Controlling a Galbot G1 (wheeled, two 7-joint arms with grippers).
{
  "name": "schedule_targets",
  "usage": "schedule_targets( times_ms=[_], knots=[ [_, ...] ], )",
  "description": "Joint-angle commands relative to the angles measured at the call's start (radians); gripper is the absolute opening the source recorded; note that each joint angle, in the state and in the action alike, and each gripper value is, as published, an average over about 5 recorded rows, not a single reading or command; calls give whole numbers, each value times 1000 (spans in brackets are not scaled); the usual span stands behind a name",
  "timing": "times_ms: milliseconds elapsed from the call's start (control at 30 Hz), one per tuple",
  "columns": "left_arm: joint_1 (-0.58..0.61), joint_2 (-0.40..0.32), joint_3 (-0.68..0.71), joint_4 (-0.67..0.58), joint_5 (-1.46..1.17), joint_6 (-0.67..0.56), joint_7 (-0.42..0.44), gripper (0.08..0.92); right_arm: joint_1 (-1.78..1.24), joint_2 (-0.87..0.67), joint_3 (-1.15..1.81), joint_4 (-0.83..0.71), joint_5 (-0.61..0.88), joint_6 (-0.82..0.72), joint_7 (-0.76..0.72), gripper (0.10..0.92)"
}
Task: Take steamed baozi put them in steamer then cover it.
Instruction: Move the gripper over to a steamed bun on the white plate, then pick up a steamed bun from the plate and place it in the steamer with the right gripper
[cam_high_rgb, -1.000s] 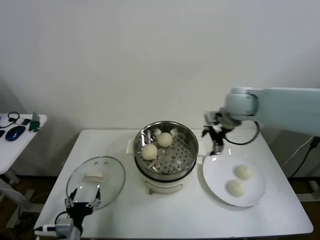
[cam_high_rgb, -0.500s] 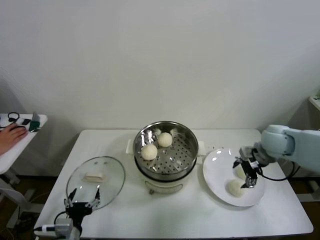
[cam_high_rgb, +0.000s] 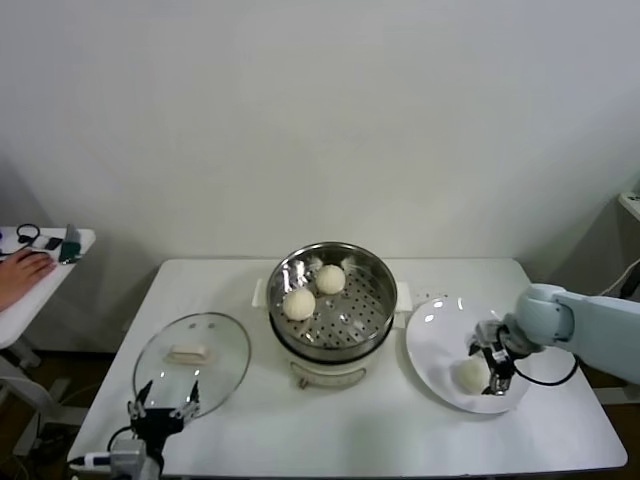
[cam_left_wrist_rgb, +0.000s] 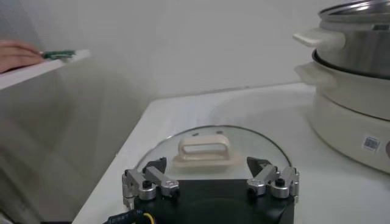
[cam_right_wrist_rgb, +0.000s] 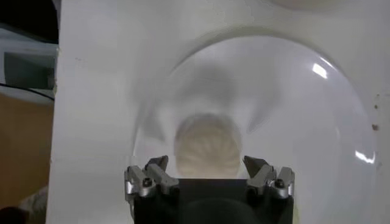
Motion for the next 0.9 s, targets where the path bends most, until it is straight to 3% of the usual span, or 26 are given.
schedule_targets(
  times_ms=[33,300,467,733,900],
  knots=[
    [-2,0,0,3,3,3,-1,823,-102,27,79,-70,-23,-3,11,817],
    [-4,-4,1,0,14,8,-1,823,-64,38,66,-74,8,8,-8,690],
    [-3,-6,1,-3,22,7,-1,823,34,38,39,-70,22,54,-43,657],
    [12,-3,0,-16,33,3,0,823,592,120,-244,-57,76,319,-199,651],
    [17,2,-1,-16,35,-1,2,823,826,256,-214,-43,146,449,-242,658]
  ],
)
